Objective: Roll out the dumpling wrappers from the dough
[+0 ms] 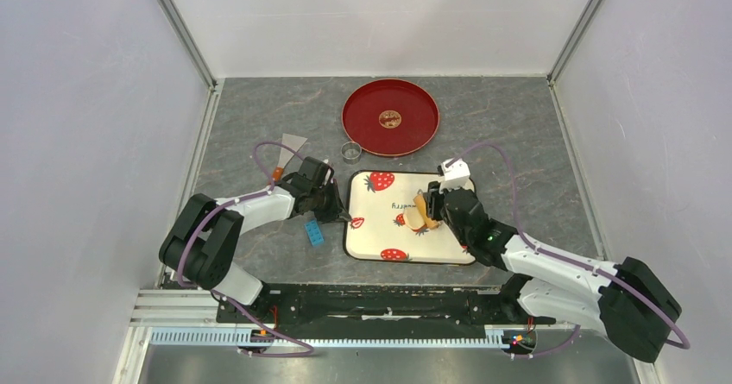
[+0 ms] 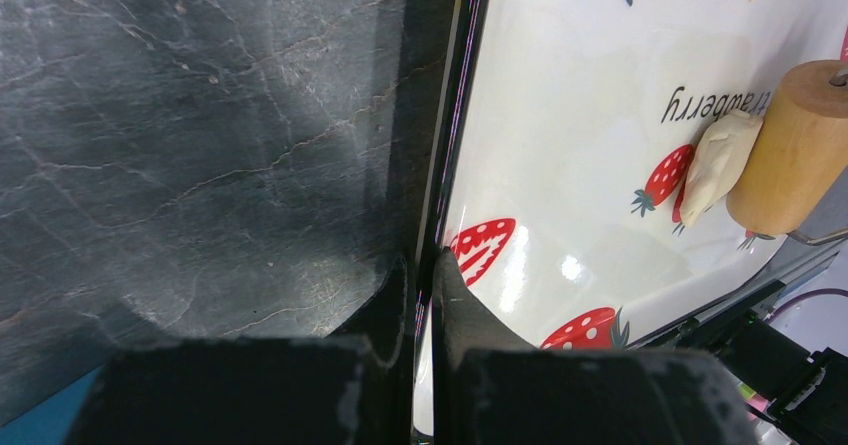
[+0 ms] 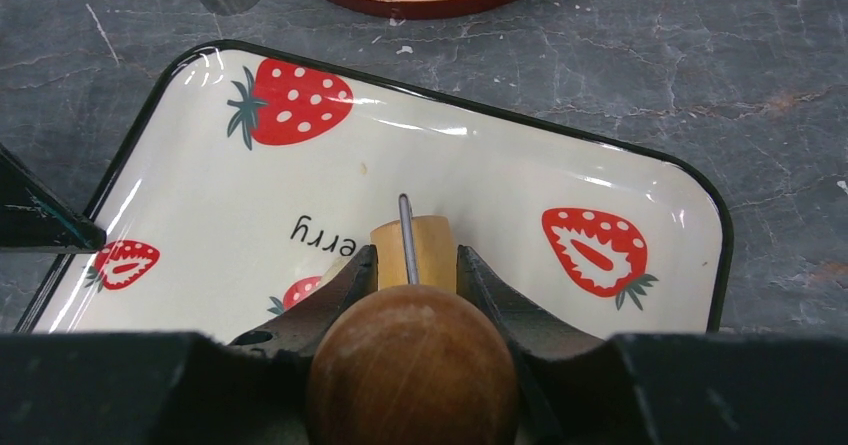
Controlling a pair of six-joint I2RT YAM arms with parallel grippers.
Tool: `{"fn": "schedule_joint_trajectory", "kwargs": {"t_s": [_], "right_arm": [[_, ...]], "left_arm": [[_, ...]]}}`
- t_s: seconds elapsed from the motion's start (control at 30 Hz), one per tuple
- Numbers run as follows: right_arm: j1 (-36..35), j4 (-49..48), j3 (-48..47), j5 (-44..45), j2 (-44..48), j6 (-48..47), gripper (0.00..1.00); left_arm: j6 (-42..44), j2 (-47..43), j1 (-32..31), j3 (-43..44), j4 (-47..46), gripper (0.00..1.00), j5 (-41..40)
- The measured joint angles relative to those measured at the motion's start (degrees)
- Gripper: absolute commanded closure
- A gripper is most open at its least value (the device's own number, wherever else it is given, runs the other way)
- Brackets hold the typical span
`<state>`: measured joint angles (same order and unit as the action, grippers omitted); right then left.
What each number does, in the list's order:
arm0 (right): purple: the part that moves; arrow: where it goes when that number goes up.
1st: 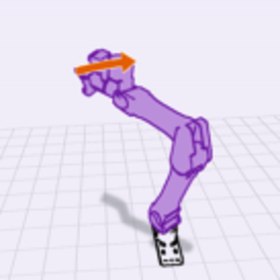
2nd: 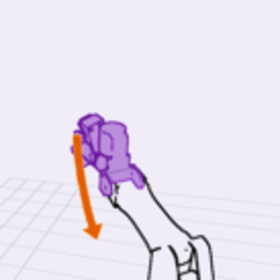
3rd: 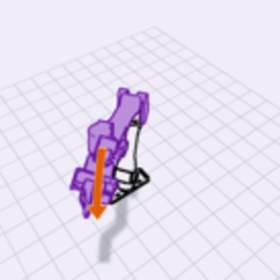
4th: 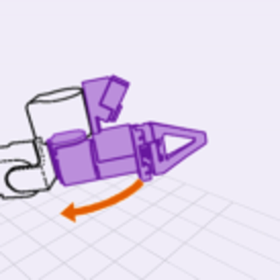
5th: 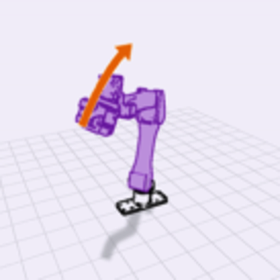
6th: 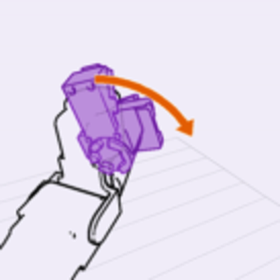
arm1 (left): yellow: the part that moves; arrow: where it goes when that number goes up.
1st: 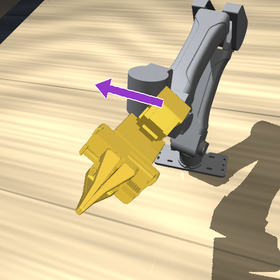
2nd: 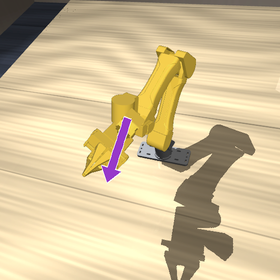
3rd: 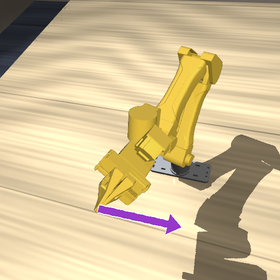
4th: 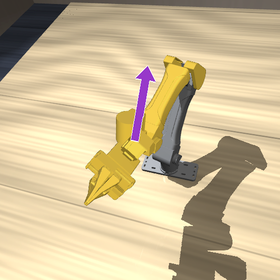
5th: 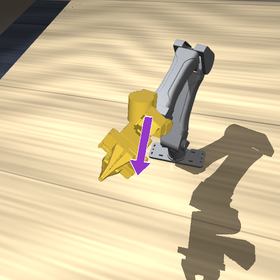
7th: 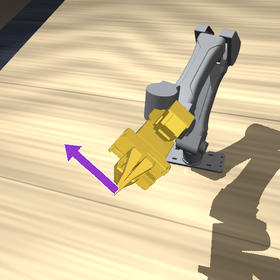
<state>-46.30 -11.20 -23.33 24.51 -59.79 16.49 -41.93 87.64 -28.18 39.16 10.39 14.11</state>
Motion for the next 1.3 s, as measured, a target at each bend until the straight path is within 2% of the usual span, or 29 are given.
{"fn": "schedule_joint_trajectory", "kwargs": {"t_s": [0.4,0.83,1.1,1.3], "right_arm": [[-0.5,-1.3,1.3,1.1,0.9,-0.5,1.00],[-1.1,11.2,-6.3,1.1,1.3,0.3,1.00],[-1.1,10.0,-6.3,1.1,3.0,2.9,1.00],[-1.5,2.9,-0.1,1.9,3.2,4.0,1.00]], "left_arm": [[0.0,0.0,0.0,0.0,0.0,0.98,0.0],[0.0,0.3,0.1,0.1,0.0,0.98,0.2],[0.0,0.7,0.9,0.3,0.2,0.98,1.7],[0.0,1.0,1.5,-1.0,-1.7,0.98,3.4]]}}
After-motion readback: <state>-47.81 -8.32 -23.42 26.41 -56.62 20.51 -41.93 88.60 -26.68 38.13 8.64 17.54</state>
